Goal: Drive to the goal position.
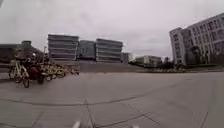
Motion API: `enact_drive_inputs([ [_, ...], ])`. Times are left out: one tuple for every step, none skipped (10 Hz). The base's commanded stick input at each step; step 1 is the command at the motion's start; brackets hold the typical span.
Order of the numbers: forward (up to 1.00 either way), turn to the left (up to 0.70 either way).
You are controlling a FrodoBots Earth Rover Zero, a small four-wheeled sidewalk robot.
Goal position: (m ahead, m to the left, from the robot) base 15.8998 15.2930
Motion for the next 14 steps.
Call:
enact_drive_inputs([
  [1.00, 0.14],
  [1.00, 0.11],
  [1.00, 0.07],
  [1.00, 0.03],
  [1.00, 0.00],
  [1.00, 0.00],
  [1.00, 0.00],
  [1.00, 0.00],
  [1.00, 0.00],
  [1.00, 0.14],
  [1.00, 0.22],
  [1.00, 0.21],
  [1.00, 0.21],
  [1.00, 0.04],
])
